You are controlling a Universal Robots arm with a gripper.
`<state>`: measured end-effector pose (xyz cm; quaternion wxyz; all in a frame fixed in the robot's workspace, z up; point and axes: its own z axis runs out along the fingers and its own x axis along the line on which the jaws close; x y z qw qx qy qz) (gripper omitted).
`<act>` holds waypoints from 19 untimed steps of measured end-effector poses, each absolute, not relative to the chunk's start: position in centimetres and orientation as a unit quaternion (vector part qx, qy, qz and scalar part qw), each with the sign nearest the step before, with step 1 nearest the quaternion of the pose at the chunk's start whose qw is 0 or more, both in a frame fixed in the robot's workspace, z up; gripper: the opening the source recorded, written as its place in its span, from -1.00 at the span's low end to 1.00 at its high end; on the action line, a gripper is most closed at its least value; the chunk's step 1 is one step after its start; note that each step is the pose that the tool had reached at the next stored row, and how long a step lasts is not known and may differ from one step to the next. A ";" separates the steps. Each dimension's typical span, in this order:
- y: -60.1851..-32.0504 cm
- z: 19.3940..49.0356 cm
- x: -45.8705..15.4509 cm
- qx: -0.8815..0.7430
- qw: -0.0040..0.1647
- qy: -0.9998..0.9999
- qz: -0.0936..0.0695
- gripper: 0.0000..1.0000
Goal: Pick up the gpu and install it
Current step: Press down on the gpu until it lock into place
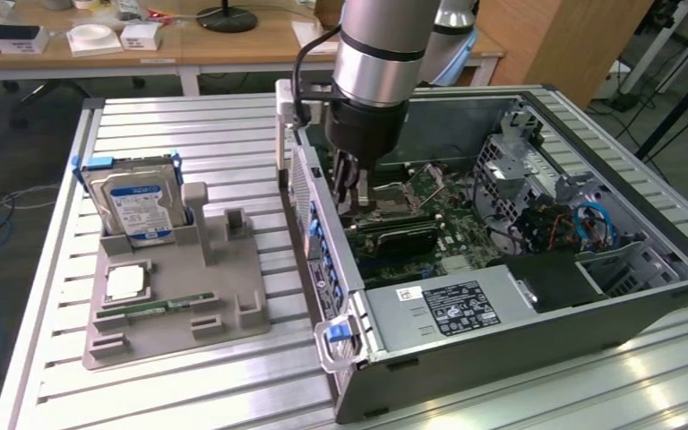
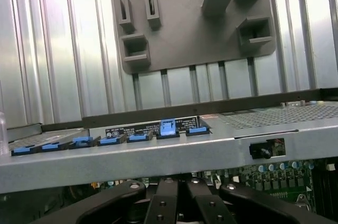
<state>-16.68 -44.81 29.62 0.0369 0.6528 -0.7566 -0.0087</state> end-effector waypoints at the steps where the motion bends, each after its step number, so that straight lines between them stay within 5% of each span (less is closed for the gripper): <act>1: -44.8 29.5 -16.7 0.653 0.036 -0.757 -0.008 -0.79; 19: -44.8 29.7 -12.6 0.661 0.033 -0.750 -0.015 -0.79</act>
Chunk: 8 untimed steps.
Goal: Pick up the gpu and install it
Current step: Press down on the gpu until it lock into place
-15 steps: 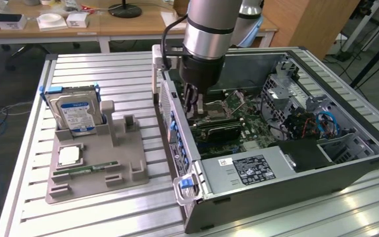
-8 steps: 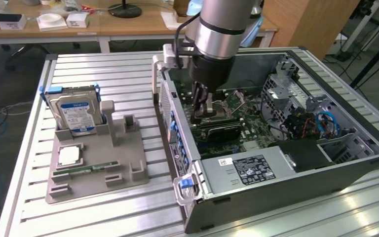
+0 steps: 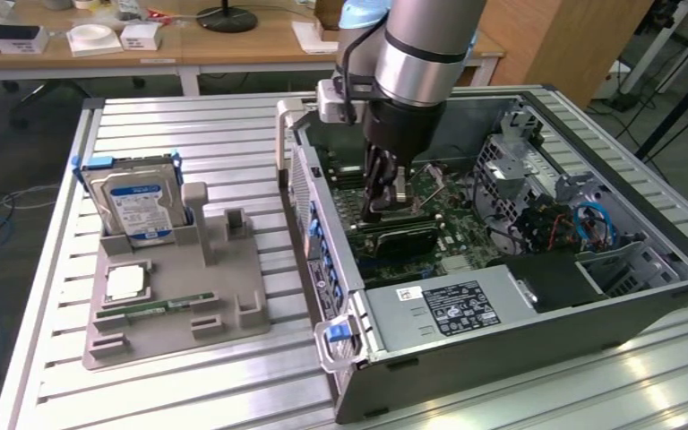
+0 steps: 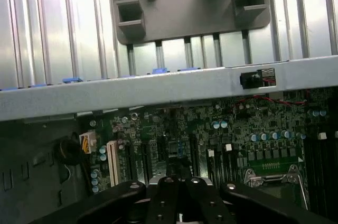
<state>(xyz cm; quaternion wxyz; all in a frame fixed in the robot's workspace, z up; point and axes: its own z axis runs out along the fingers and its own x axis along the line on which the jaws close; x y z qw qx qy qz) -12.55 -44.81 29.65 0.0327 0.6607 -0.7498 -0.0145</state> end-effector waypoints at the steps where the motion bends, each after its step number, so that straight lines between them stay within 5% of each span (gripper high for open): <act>1: -44.8 29.7 -12.4 0.663 0.033 -0.748 -0.015 -0.79; 8: -44.8 29.1 -11.9 0.684 0.032 -0.729 -0.012 -0.79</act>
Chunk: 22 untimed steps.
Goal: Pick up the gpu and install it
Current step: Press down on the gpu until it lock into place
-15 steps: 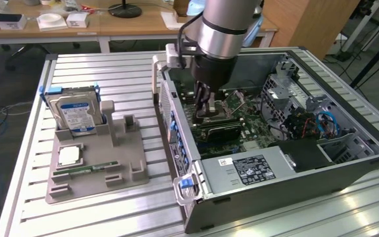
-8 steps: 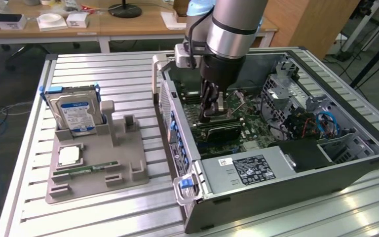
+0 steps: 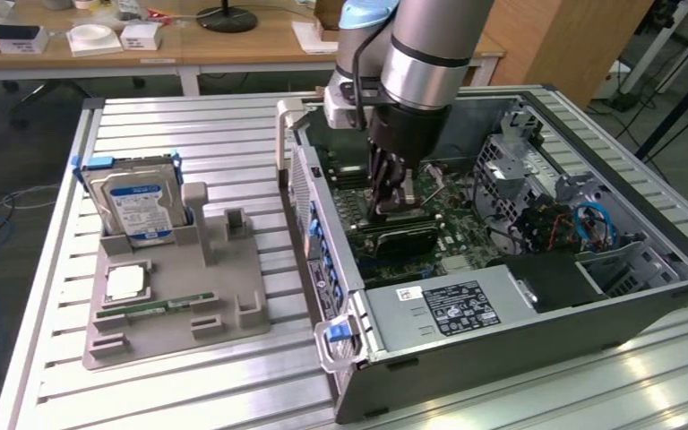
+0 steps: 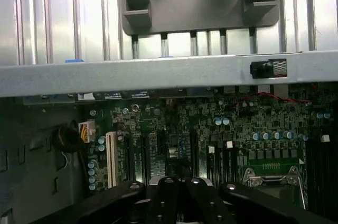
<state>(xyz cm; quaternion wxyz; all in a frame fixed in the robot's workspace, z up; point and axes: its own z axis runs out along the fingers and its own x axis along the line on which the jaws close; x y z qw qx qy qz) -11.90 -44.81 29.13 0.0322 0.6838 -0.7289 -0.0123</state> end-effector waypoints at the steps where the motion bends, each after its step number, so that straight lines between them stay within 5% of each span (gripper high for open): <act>1: -44.8 29.0 -11.8 0.688 0.033 -0.725 -0.012 -0.79; 22: -44.9 27.1 -6.7 0.702 0.035 -0.711 -0.010 -0.79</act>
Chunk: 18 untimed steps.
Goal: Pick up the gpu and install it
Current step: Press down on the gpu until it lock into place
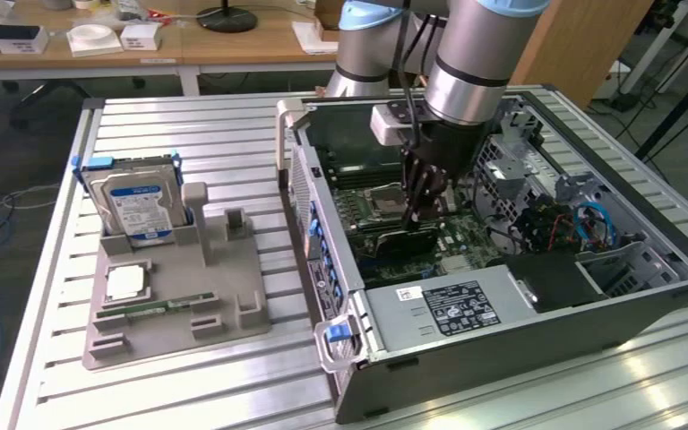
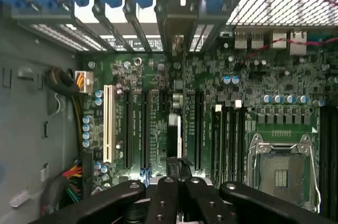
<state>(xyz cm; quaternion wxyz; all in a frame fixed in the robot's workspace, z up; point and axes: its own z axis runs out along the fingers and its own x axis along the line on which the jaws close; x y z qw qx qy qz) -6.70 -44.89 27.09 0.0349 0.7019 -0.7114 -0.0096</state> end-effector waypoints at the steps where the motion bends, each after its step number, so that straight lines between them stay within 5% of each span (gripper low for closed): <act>1: -44.9 26.9 -6.7 0.702 0.035 -0.711 -0.010 -0.79; 18: -44.9 26.5 -6.6 0.702 0.035 -0.711 -0.010 -0.79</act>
